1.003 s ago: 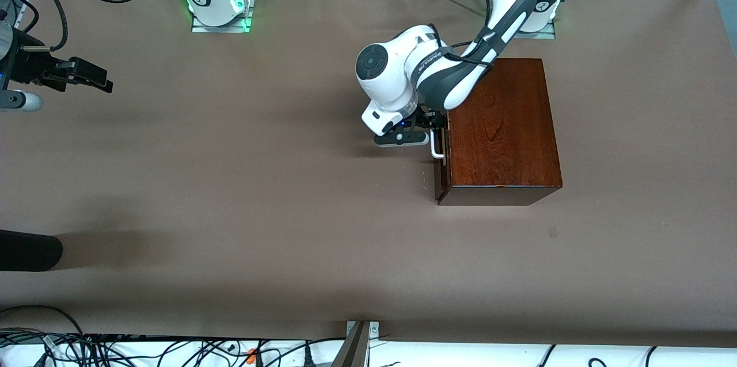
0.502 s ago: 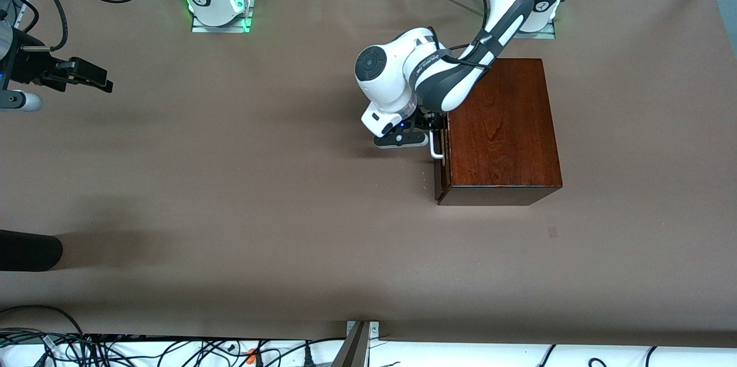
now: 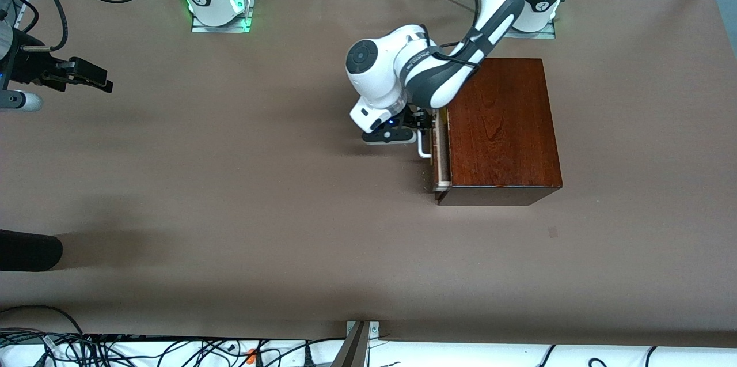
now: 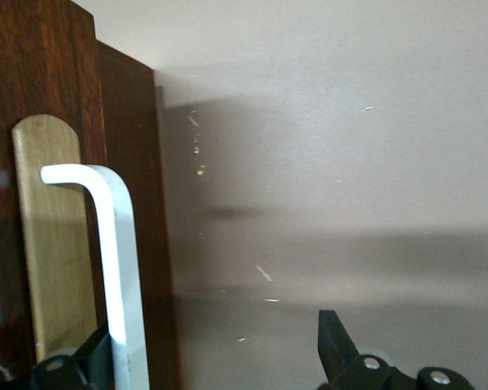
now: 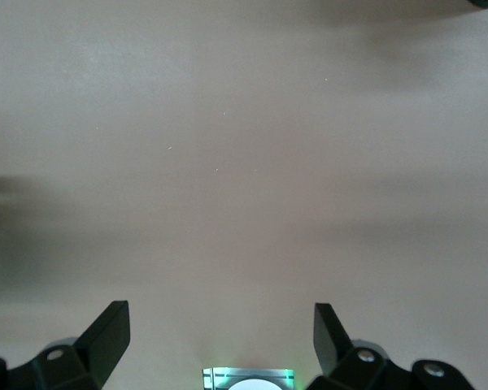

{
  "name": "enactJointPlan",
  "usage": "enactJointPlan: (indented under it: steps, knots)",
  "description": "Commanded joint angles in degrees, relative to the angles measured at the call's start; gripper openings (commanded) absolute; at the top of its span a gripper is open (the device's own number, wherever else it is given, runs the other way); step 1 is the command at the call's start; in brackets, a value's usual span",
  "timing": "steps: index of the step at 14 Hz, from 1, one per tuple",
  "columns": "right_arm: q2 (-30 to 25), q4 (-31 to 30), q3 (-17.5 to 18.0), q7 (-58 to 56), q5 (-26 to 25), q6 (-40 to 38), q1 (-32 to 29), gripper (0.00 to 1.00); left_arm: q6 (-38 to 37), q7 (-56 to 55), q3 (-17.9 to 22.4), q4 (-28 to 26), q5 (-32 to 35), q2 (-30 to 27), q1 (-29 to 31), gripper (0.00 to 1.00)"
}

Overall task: Open drawer, take yellow block, close drawer
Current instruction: 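Pull the drawer out of the wooden box with the left gripper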

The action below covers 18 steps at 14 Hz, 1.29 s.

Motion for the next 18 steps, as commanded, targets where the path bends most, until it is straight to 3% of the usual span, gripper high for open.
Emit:
enactJointPlan:
  steps: [1,18]
  knots:
    - [0.1,0.7,-0.2,-0.7,0.7,-0.6,-0.2,1.0,0.9,-1.3,-0.2,5.7,-0.7,4.2,-3.0,1.0]
    - [0.1,0.7,-0.2,-0.7,0.7,-0.6,-0.2,1.0,1.0,-5.9,-0.1,20.0,-0.8,11.6,-9.2,1.0]
